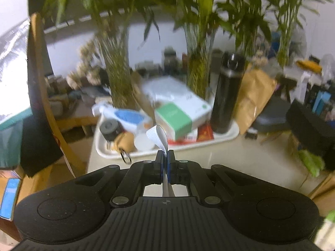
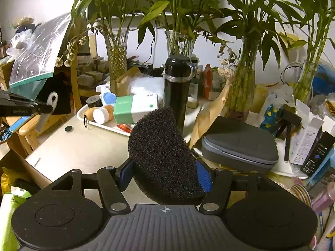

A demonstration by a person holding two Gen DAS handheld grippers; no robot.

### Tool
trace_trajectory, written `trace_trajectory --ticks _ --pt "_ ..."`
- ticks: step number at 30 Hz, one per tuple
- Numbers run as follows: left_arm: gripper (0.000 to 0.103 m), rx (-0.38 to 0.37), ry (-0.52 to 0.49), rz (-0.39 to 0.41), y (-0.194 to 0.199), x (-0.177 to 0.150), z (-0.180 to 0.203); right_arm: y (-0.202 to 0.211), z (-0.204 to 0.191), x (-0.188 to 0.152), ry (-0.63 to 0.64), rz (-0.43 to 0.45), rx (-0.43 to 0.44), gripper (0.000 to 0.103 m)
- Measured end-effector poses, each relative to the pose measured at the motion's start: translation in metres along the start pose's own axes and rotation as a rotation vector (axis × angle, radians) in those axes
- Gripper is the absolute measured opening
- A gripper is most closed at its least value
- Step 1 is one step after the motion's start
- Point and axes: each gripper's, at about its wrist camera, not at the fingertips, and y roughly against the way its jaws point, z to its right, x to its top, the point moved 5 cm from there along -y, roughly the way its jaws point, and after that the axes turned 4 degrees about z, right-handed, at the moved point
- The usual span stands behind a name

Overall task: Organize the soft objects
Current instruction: 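Carry the white strip into the box and open the left gripper while the right carries the sponge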

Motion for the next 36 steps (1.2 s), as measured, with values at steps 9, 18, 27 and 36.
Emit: trace_trajectory --ticks 9,18,27,36 --pt "0.003 -0.080 0.057 0.064 0.055 0.012 0.004 0.034 -0.012 0.008 -0.046 0.108 -0.002 0.066" --pt "0.003 -0.188 0.097 -0.003 0.097 0.002 0.014 0.072 -0.039 0.007 -0.111 0.185 0.023 0.066" --pt "0.003 -0.265 0.108 -0.108 0.122 -0.025 0.026 0.101 -0.059 -0.019 -0.161 0.169 0.048 0.066" --pt "0.003 -0.303 0.169 -0.240 0.125 -0.051 0.026 0.121 -0.064 -0.029 -0.188 0.197 0.074 0.066"
